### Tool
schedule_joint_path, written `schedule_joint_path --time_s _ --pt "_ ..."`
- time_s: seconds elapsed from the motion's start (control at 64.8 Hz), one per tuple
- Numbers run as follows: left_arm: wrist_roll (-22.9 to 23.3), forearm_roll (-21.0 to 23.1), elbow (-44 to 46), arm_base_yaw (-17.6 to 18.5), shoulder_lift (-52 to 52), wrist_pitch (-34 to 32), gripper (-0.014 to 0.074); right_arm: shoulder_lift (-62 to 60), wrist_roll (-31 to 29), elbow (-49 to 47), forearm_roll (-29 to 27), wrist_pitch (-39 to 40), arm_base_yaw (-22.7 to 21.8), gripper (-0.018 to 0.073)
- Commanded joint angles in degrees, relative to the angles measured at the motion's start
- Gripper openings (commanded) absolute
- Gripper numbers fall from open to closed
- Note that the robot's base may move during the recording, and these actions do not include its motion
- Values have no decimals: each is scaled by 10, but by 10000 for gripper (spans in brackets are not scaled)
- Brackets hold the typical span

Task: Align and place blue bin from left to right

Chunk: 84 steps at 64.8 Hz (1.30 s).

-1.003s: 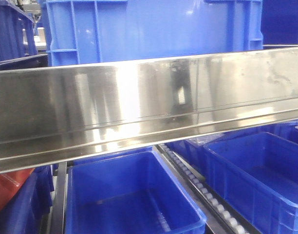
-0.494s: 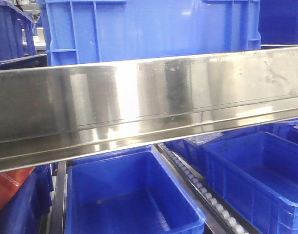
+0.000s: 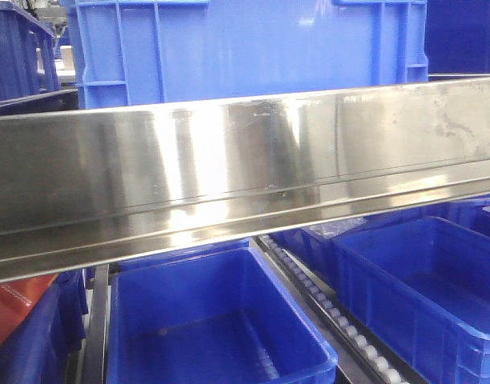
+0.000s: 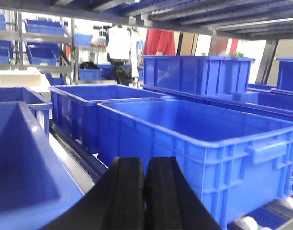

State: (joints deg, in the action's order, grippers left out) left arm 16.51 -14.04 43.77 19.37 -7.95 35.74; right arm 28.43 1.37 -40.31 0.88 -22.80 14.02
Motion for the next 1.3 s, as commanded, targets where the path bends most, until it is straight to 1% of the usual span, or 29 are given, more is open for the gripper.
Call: schedule_joint_path --time_s 0.0,0.123,0.262,0.895,0.957,1.018,1.065,1.095,1.142,1.188,1.25,1.281 --pt "-1 1 -19 4 33 0 -6 -55 -4 45 2 23 -1 -88" --pt "-1 1 -32 4 71 10 -6 -122 -4 101 6 40 -1 -88" --pt "-1 1 -32 4 79 15 -6 -158 -4 136 6 40 -1 -88" --pt "-1 1 -31 4 79 14 -6 -165 -4 139 6 50 -1 -88" --pt "-1 2 -31 -1 79 14 -6 -165 -4 139 6 50 -1 -88" --pt "-1 21 -35 -19 79 14 -6 -165 -4 139 6 50 -1 -88" --pt "-1 38 -42 -39 79 14 -6 -165 -4 139 6 50 -1 -88" --pt "-1 50 -50 -58 79 15 -6 -165 -4 139 6 50 -1 -88" --pt "-1 51 -67 -91 79 8 -6 -165 -4 139 6 50 -1 -88" --pt "-1 54 -83 -115 79 -6 -6 -165 -4 139 6 50 -1 -88" --pt "-33 80 -114 -155 79 -23 -6 -165 -4 139 6 50 -1 -88" --pt "-45 89 -128 -170 79 -31 -6 -165 -4 139 6 50 -1 -88"
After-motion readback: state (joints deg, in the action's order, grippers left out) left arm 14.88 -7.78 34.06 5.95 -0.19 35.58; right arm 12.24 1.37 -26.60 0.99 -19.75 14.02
